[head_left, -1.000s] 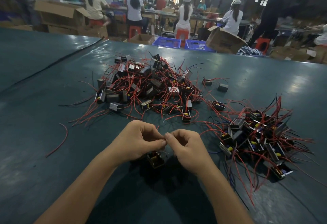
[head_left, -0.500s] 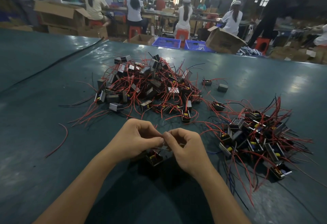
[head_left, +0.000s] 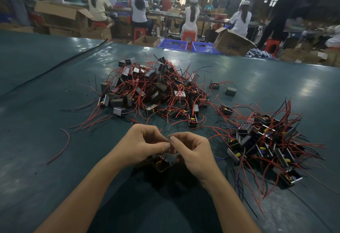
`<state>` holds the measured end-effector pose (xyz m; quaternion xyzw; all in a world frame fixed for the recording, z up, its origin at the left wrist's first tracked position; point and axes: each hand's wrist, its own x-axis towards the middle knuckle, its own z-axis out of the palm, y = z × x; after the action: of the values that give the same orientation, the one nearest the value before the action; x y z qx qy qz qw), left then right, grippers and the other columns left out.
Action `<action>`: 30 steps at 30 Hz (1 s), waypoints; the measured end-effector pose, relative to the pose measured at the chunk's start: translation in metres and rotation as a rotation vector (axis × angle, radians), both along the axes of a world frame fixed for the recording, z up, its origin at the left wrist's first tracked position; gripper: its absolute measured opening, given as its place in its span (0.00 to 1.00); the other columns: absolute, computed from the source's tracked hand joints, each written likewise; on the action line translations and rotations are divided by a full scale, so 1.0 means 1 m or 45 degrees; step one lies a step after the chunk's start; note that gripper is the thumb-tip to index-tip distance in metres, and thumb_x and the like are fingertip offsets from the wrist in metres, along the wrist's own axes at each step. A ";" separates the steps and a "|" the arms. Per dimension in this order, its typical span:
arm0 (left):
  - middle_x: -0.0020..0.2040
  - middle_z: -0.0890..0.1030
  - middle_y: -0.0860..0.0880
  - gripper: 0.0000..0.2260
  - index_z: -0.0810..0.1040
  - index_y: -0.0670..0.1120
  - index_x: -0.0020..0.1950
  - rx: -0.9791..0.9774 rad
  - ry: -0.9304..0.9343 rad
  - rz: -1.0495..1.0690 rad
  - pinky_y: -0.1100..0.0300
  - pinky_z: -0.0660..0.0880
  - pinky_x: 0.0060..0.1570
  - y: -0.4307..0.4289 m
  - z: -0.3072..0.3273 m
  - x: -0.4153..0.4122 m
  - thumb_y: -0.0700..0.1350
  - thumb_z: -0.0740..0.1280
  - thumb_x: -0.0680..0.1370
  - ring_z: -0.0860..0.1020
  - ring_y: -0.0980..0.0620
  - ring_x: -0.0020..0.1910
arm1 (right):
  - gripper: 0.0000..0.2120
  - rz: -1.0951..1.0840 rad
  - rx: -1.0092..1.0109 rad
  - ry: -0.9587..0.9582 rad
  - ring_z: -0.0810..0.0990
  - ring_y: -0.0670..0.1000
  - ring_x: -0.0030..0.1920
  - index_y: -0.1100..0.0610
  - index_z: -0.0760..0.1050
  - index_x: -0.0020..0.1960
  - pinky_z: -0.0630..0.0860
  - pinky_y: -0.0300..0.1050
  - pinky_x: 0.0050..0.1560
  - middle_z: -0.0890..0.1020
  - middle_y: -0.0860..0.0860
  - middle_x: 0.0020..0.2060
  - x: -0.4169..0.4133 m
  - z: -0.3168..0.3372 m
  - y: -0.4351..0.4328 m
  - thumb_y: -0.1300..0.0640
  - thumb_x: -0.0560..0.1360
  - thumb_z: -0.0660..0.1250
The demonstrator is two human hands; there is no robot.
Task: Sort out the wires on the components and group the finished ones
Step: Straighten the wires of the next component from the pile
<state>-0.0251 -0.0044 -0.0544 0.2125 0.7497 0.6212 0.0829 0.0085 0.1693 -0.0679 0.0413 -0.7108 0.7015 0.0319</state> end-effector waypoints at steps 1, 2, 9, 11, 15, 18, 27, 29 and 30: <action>0.36 0.85 0.46 0.03 0.82 0.40 0.40 0.021 -0.020 0.010 0.66 0.78 0.38 0.000 0.000 -0.001 0.33 0.74 0.72 0.84 0.53 0.36 | 0.04 0.015 -0.012 0.013 0.81 0.44 0.35 0.57 0.82 0.45 0.76 0.37 0.31 0.84 0.49 0.34 0.000 0.000 0.000 0.63 0.76 0.69; 0.36 0.85 0.46 0.03 0.82 0.39 0.40 0.034 -0.038 0.014 0.66 0.78 0.38 -0.001 0.000 -0.001 0.33 0.74 0.71 0.84 0.53 0.36 | 0.04 0.022 -0.023 0.026 0.81 0.45 0.35 0.57 0.82 0.46 0.76 0.37 0.32 0.84 0.49 0.34 0.001 0.001 0.000 0.64 0.76 0.69; 0.35 0.85 0.48 0.04 0.82 0.39 0.39 0.060 -0.089 -0.112 0.68 0.76 0.37 0.003 0.000 0.003 0.32 0.73 0.71 0.83 0.56 0.34 | 0.11 -0.022 -0.001 -0.016 0.76 0.47 0.29 0.56 0.80 0.43 0.74 0.38 0.30 0.78 0.54 0.30 -0.001 0.002 -0.002 0.70 0.76 0.65; 0.35 0.85 0.47 0.04 0.83 0.42 0.38 0.059 -0.097 -0.109 0.68 0.77 0.37 0.003 0.000 0.004 0.34 0.74 0.70 0.83 0.56 0.34 | 0.14 -0.022 -0.066 -0.159 0.74 0.47 0.27 0.56 0.80 0.38 0.73 0.38 0.29 0.78 0.55 0.30 -0.001 0.002 -0.004 0.71 0.75 0.64; 0.36 0.85 0.44 0.07 0.83 0.38 0.40 0.074 -0.102 -0.013 0.66 0.77 0.37 0.002 0.002 0.003 0.42 0.76 0.67 0.83 0.53 0.35 | 0.17 0.081 -0.347 -0.250 0.79 0.46 0.30 0.54 0.83 0.37 0.74 0.38 0.28 0.81 0.52 0.31 0.000 0.005 0.000 0.68 0.77 0.62; 0.35 0.84 0.45 0.08 0.82 0.35 0.41 0.089 -0.115 0.039 0.67 0.76 0.35 0.000 0.003 0.002 0.40 0.75 0.68 0.82 0.54 0.34 | 0.16 0.133 -0.388 -0.206 0.79 0.48 0.35 0.55 0.83 0.39 0.73 0.39 0.29 0.83 0.51 0.34 0.001 0.006 0.005 0.67 0.78 0.62; 0.36 0.85 0.44 0.08 0.82 0.37 0.41 0.121 -0.171 0.010 0.65 0.78 0.38 0.000 0.001 0.003 0.40 0.75 0.67 0.84 0.52 0.36 | 0.07 0.084 0.139 0.115 0.81 0.46 0.39 0.59 0.83 0.48 0.75 0.36 0.40 0.85 0.52 0.38 0.002 0.001 0.006 0.66 0.76 0.68; 0.35 0.85 0.45 0.06 0.83 0.38 0.40 0.105 -0.154 0.010 0.66 0.78 0.37 0.000 0.000 0.002 0.39 0.75 0.67 0.84 0.53 0.35 | 0.05 0.060 0.220 0.132 0.81 0.45 0.39 0.60 0.83 0.48 0.76 0.36 0.41 0.84 0.51 0.38 0.002 -0.001 0.008 0.64 0.76 0.68; 0.35 0.85 0.45 0.04 0.83 0.39 0.40 0.102 -0.146 0.010 0.65 0.78 0.37 0.000 -0.001 0.002 0.38 0.75 0.68 0.84 0.53 0.35 | 0.04 0.042 0.271 0.144 0.81 0.45 0.39 0.59 0.83 0.47 0.77 0.37 0.42 0.84 0.50 0.38 0.002 -0.002 0.007 0.63 0.76 0.69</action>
<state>-0.0234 -0.0039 -0.0552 0.1768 0.7192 0.6621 0.1147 0.0100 0.1768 -0.0702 0.0956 -0.7776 0.6189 0.0560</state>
